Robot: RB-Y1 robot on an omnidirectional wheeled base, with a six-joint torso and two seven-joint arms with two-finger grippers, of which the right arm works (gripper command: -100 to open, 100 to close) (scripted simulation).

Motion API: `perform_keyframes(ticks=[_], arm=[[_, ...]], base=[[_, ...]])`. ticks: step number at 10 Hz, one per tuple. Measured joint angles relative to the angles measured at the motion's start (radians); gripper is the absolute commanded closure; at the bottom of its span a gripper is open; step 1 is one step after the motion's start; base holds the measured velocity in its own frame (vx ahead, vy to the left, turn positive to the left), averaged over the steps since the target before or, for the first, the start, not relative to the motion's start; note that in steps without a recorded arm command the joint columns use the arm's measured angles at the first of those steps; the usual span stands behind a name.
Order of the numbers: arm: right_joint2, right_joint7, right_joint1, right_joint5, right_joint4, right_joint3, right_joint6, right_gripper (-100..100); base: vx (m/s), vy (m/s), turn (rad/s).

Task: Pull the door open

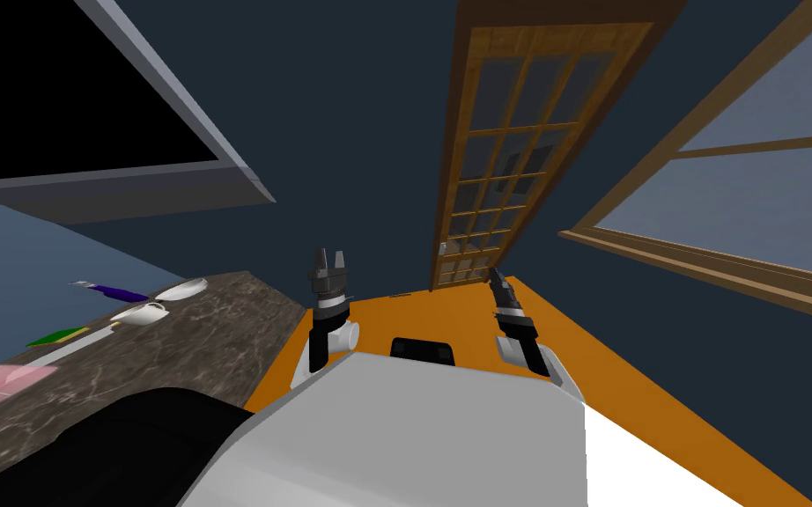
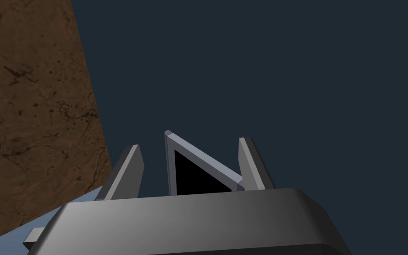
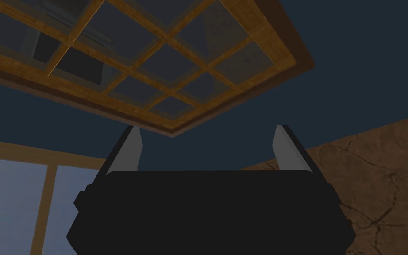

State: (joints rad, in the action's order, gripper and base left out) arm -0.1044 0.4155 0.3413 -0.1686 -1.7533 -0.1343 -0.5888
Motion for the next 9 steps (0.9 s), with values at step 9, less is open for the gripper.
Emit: perform_keyframes(ticks=[9], arm=[[-0.014,0.175,-0.078,-0.088,0.256,-0.036,-0.088,-100]], base=[[0.096,-0.011,0.031]])
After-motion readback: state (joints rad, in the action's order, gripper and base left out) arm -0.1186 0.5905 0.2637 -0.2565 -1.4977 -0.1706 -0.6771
